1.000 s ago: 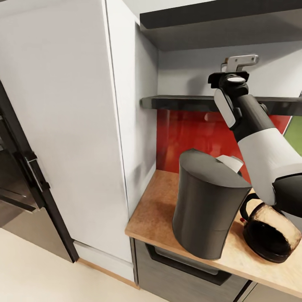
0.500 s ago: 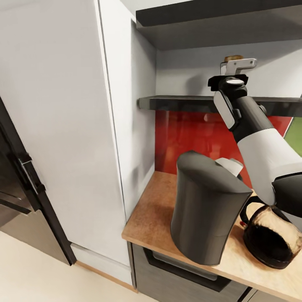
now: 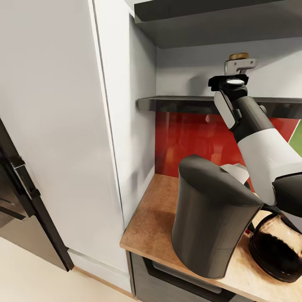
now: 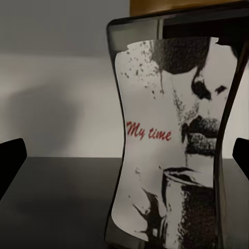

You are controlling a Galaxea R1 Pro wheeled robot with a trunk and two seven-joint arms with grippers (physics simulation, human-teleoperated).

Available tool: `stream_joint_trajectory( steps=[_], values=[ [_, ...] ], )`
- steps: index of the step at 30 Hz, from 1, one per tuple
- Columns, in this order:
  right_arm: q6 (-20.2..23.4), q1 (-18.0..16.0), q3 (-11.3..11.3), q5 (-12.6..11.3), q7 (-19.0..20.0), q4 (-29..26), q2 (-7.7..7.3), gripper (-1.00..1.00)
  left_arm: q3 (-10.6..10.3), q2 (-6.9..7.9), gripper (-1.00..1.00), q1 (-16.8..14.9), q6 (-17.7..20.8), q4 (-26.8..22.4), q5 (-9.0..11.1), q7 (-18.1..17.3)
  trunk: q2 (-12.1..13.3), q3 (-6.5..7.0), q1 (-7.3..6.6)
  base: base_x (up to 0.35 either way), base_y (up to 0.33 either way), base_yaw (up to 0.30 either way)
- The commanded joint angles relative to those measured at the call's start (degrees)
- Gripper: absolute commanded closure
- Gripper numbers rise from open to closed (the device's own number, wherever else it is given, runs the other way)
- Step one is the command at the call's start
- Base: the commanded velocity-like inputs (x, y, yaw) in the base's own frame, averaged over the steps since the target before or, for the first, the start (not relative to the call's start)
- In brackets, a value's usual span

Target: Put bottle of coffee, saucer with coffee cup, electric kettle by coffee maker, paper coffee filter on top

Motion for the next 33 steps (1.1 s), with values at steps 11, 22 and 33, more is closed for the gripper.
stream_joint_trajectory(
  steps=[11, 22, 33],
  values=[
    [0.2, -0.1, 0.3, -0.6, -0.5, -0.1, -0.37, -1.00, 0.3, 0.05, -1.00, 0.0, -0.1, 0.0, 0.1, 0.0, -0.1, -0.12, 0.04, 0.066, -0.063, 0.000],
    [0.2, -0.1, 0.3, -0.6, -0.5, 0.0, -0.37, -1.00, 0.3, 0.03, -1.00, 0.0, -0.1, 0.0, 0.1, 0.0, -0.1, -0.12, 0.04, 0.003, -0.015, 0.000],
    [0.2, -0.1, 0.3, -0.6, -0.5, 1.6, -0.37, -1.00, 0.3, 0.03, -1.00, 0.1, -0.1, 0.0, 0.1, 0.0, -0.1, -0.12, 0.04, 0.044, -0.002, 0.000]
  ],
)
